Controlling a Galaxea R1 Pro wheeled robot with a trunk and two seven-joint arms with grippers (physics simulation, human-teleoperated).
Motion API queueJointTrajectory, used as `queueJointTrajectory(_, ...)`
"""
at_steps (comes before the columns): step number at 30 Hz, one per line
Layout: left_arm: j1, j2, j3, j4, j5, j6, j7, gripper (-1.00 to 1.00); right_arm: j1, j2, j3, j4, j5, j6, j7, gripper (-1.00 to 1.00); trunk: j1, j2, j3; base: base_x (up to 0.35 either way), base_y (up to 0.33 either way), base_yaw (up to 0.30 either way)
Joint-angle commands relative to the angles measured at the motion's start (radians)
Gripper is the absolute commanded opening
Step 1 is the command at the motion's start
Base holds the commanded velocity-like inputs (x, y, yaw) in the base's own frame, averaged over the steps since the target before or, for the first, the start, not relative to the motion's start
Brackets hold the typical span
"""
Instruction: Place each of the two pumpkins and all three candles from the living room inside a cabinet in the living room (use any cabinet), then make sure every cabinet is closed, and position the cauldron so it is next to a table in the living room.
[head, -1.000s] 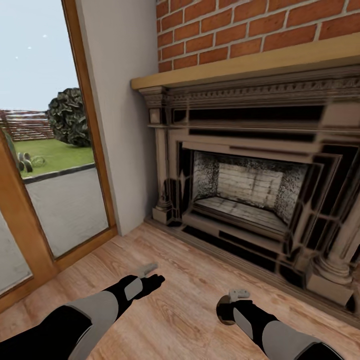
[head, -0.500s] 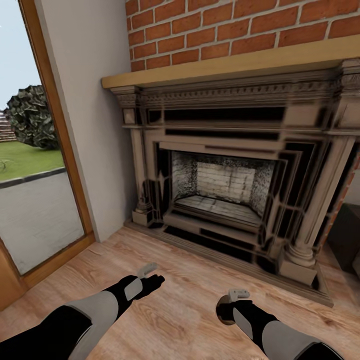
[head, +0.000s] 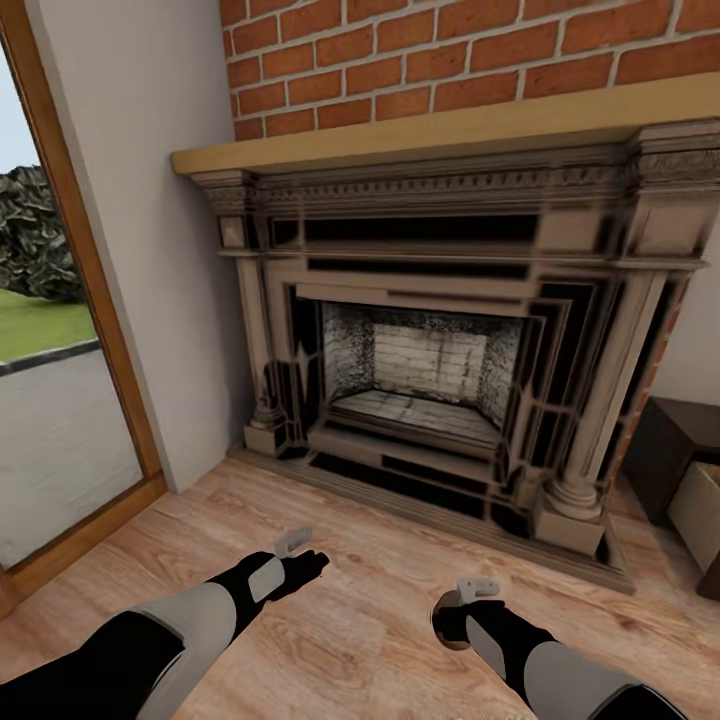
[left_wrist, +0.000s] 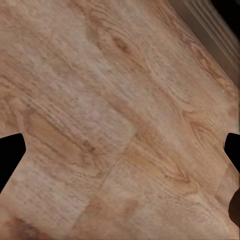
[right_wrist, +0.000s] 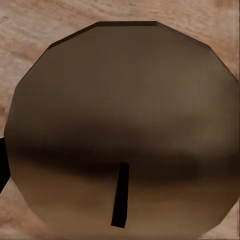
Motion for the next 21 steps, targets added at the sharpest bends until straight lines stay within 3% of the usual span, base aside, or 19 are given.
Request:
queueJointTrajectory(1, -0.001, 0.000, -0.008, 0.001, 0.010, 0.002, 0.001, 1.00, 0.000, 0.000, 0.009, -0.002, -0.009, 0.005, -0.006, -1.00, 0.000, 0.000, -0.001, 0.000, 0.000, -0.288)
queueJointTrajectory(21, -0.001, 0.000, -0.008, 0.003, 0.010, 0.002, 0.001, 1.00, 0.000, 0.000, 0.008, -0.002, -0.009, 0.005, -0.006, -1.00, 0.000, 0.000, 0.000, 0.000, 0.000, -0.295)
